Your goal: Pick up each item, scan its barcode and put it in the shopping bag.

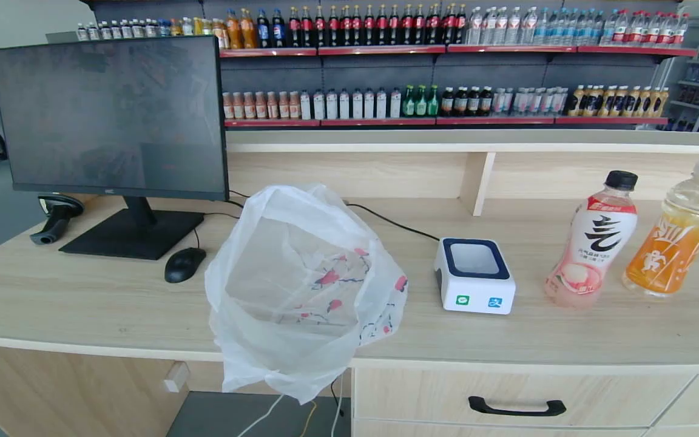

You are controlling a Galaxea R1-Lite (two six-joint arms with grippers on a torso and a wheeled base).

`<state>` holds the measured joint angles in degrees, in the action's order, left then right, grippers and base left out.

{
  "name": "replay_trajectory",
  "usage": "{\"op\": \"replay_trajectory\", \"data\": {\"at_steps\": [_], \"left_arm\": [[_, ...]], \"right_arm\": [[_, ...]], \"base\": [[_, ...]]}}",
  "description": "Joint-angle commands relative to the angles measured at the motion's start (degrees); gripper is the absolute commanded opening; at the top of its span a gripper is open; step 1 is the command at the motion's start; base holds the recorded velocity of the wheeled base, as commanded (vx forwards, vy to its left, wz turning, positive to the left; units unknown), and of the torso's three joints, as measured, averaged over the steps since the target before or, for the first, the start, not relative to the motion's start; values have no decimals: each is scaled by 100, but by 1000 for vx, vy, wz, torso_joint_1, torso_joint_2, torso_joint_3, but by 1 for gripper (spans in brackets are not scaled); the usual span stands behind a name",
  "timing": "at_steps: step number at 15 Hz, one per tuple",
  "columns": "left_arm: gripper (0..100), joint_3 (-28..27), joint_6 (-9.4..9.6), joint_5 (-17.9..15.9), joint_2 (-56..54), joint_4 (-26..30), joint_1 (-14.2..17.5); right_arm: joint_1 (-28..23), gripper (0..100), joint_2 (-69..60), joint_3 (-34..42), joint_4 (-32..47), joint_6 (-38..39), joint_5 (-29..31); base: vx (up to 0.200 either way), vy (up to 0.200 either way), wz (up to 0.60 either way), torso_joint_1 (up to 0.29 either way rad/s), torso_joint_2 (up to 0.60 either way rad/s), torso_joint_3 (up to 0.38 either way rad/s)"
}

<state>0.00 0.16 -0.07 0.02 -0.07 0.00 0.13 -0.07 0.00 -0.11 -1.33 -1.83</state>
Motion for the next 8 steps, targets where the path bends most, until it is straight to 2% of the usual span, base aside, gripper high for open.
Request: {"op": "replay_trajectory", "data": {"at_steps": [1, 8], "left_arm": [[100, 0, 2, -1, -2, -1, 0], [100, 0, 2, -1, -2, -1, 0]], "right_arm": [[4, 100, 7, 0, -7, 1, -2], [4, 100, 7, 0, -7, 1, -2]], "base": [[0, 0, 0, 0, 0, 0], [0, 0, 0, 0, 0, 0]]}}
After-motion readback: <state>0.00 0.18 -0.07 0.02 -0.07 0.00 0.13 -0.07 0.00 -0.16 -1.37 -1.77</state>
